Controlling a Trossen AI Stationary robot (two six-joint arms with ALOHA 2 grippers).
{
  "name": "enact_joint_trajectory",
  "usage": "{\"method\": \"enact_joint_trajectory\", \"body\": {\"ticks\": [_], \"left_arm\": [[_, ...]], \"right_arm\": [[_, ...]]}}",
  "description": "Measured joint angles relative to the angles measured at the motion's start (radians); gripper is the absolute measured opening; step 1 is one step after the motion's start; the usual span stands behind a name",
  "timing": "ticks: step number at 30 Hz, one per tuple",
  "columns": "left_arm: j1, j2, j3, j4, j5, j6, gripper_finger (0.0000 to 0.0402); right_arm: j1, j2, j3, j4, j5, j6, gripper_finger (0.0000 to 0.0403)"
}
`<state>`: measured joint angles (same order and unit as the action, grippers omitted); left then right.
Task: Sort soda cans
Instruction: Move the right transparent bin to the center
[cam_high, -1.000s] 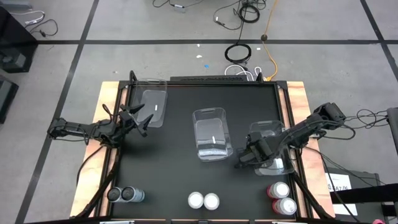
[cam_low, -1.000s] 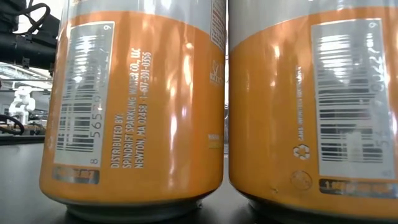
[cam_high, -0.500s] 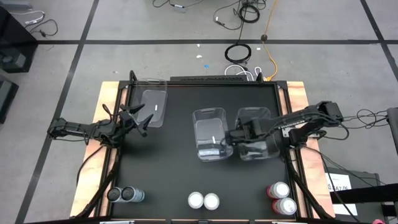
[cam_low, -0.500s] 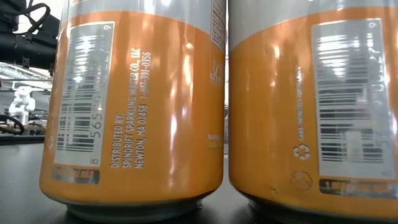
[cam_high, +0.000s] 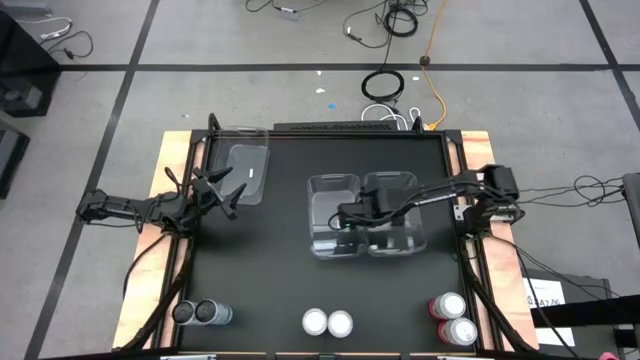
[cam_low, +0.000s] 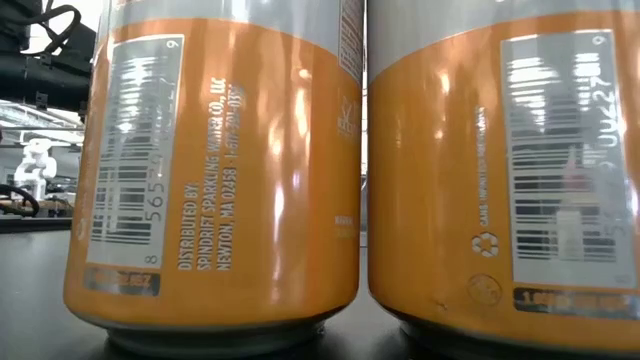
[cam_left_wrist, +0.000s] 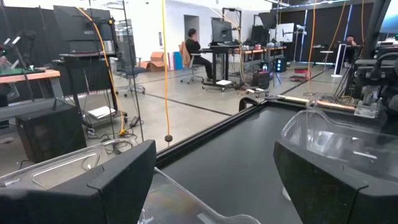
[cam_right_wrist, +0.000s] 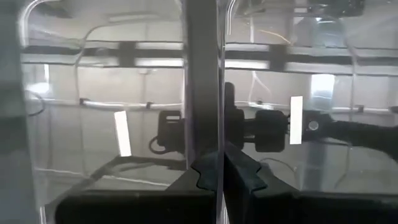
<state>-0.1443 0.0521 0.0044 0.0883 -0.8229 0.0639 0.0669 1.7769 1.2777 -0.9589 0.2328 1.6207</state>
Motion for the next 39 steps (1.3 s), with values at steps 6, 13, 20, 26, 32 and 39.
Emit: {"method": "enact_joint_trajectory", "body": {"ticks": [6, 13, 20, 26, 32, 39], "left_arm": [[0.000, 0.000, 0.000, 0.000, 0.000, 0.000, 0.0336], [0.000, 0.000, 0.000, 0.000, 0.000, 0.000, 0.0336], [0.000, 0.000, 0.000, 0.000, 0.000, 0.000, 0.0336], [0.000, 0.000, 0.000, 0.000, 0.000, 0.000, 0.0336], [0.000, 0.000, 0.000, 0.000, 0.000, 0.000, 0.0336], [0.000, 0.000, 0.000, 0.000, 0.000, 0.003, 0.0336]], "right_arm": [[0.017, 0.061, 0.134, -0.060, 0.004, 0.003, 0.0000], [0.015, 0.064, 0.152, -0.076, 0.004, 0.017, 0.0006], [0.015, 0.064, 0.152, -0.104, 0.056, -0.036, 0.0007], [0.018, 0.064, 0.152, -0.105, 0.055, -0.062, 0.0008], [0.018, 0.064, 0.152, -0.105, 0.055, -0.070, 0.0009], [0.018, 0.064, 0.151, -0.104, 0.054, -0.078, 0.0009]]}}
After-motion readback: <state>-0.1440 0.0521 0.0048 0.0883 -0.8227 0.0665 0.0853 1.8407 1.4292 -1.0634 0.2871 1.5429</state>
